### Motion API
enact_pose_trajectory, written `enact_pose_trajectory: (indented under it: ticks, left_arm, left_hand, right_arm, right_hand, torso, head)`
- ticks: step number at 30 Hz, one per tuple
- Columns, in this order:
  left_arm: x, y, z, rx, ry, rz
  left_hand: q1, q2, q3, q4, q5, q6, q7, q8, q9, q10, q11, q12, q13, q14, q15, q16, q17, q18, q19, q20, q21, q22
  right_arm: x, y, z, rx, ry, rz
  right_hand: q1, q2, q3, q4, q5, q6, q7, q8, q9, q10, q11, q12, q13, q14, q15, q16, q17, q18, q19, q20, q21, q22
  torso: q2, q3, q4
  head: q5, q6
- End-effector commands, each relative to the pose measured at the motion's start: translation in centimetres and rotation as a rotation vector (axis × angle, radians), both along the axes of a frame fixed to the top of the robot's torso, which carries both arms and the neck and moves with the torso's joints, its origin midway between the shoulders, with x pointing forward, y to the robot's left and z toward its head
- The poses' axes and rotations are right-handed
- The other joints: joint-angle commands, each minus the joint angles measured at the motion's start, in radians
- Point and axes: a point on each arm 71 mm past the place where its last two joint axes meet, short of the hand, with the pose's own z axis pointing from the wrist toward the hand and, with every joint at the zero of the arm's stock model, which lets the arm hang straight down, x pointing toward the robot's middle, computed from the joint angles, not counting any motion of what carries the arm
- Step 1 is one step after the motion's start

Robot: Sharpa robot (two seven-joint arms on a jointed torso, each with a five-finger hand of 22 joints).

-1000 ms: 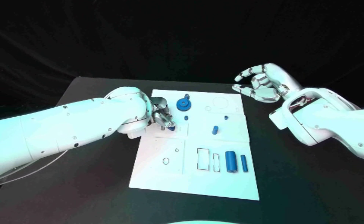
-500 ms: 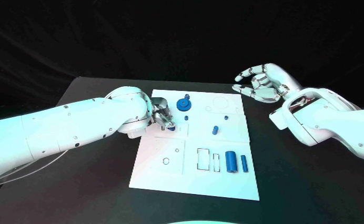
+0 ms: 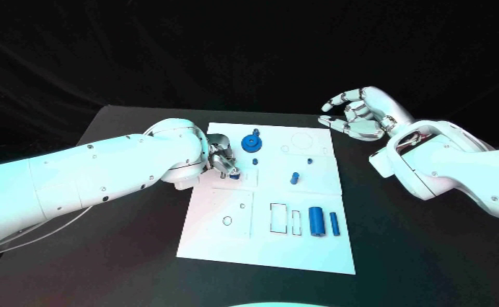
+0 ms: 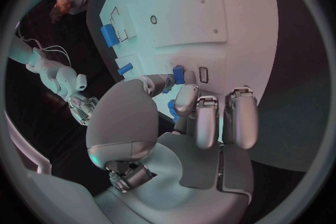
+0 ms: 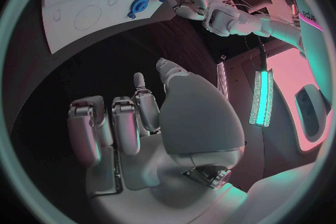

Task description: Assemble the parts on the task board

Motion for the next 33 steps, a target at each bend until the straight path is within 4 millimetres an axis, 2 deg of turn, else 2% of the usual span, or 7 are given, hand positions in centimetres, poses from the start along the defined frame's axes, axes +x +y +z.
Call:
enact_pose_trajectory:
  ticks: [1, 8, 33]
  left_arm:
    - [-0.17, -0.12, -0.30, 0.013, 0.022, -0.014]
    - [-0.12, -0.29, -0.34, 0.013, 0.026, -0.013]
    - [0.11, -0.56, -0.59, 0.028, 0.049, -0.018]
  left_hand:
    - [-0.021, 0.003, 0.077, -0.067, -0.006, 0.007, -0.016, 0.003, 0.000, 0.004, -0.006, 0.006, 0.002, 0.106, -0.009, 0.004, 0.263, -0.017, 0.008, -0.002, 0.004, 0.030]
    - [-0.047, 0.009, 0.059, -0.047, -0.009, 0.014, -0.019, 0.005, -0.001, 0.006, -0.009, 0.011, 0.007, 0.106, -0.012, 0.004, 0.263, -0.018, 0.010, -0.005, 0.005, 0.034]
    - [-0.075, 0.002, 0.031, -0.032, -0.010, 0.019, -0.022, 0.004, -0.002, 0.007, -0.011, 0.016, 0.012, 0.106, -0.015, 0.004, 0.263, -0.019, 0.014, -0.008, 0.007, 0.039]
  right_arm:
    - [-0.08, 0.08, 0.04, 0.000, -0.007, 0.007]
    - [-0.11, 0.11, 0.07, 0.001, -0.010, 0.007]
    - [-0.27, 0.10, 0.12, 0.005, -0.013, 0.007]
  right_hand:
    - [-0.006, 0.002, 0.007, 0.000, 0.005, 0.005, 0.000, 0.005, 0.002, -0.001, -0.008, 0.000, 0.062, 0.092, -0.007, -0.006, 0.206, -0.013, 0.102, -0.004, 0.000, 0.259]
    - [-0.007, 0.001, 0.008, 0.000, 0.007, 0.006, 0.000, 0.006, 0.002, -0.003, -0.009, -0.003, 0.059, 0.092, -0.007, -0.007, 0.205, -0.012, 0.101, -0.004, -0.002, 0.258]
    - [-0.009, 0.001, 0.008, 0.000, 0.007, 0.005, 0.000, 0.006, 0.002, -0.004, -0.008, -0.004, 0.058, 0.092, -0.007, -0.007, 0.204, -0.012, 0.100, -0.004, -0.003, 0.257]
  torso:
    - [0.000, 0.0007, 0.0003]
    - [0.000, 0.0010, -0.0003]
    - [0.000, 0.0012, 0.0003]
  head:
    - [0.000, -0.001]
    - [0.001, -0.002]
    - [-0.003, -0.004]
